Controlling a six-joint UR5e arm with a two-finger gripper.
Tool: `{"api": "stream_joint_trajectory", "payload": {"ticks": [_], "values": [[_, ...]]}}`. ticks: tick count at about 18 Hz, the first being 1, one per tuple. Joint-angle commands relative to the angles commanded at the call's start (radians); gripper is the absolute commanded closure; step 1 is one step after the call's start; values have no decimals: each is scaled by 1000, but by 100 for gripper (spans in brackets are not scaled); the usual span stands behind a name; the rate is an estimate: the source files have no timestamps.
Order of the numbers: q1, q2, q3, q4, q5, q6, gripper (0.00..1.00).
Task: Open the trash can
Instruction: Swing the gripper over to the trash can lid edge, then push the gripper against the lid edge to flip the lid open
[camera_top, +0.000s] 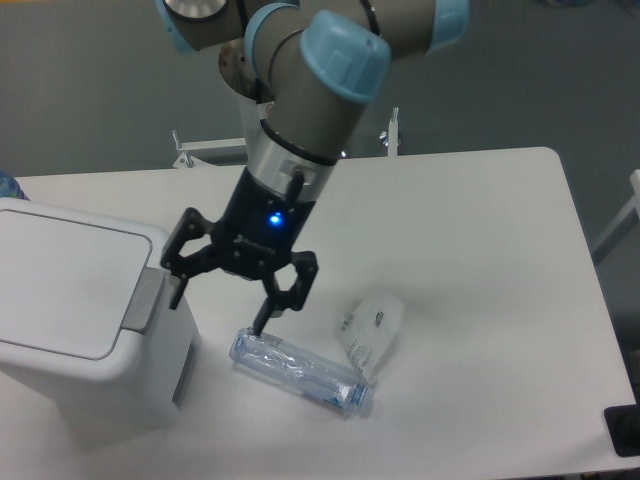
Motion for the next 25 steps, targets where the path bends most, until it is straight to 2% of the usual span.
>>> {"api": "stream_joint_trajectory", "payload": {"ticks": [9, 25], "values": [[-9, 5, -11, 2, 61, 2, 0], [-34, -3, -22, 3, 62, -6, 0]]}}
